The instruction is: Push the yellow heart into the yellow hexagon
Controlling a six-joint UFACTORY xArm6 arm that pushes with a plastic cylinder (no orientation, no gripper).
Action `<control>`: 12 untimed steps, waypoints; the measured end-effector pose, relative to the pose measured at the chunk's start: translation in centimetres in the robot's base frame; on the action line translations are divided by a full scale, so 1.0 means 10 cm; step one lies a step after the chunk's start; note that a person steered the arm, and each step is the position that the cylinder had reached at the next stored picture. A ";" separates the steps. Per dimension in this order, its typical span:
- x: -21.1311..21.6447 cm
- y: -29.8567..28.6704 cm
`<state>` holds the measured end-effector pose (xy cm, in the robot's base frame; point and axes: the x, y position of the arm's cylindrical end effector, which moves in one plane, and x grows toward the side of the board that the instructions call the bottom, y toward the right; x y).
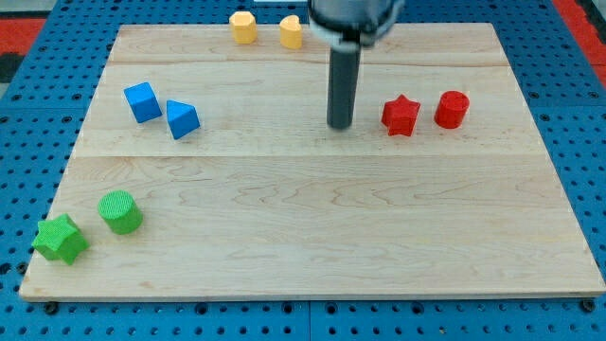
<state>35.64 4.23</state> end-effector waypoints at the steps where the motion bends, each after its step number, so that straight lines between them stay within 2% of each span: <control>1: -0.89 0.07; 2: -1.64 0.14; 5: -1.64 -0.51; 7: -1.64 -0.48; 11: -1.64 -0.89; 12: -1.63 -1.39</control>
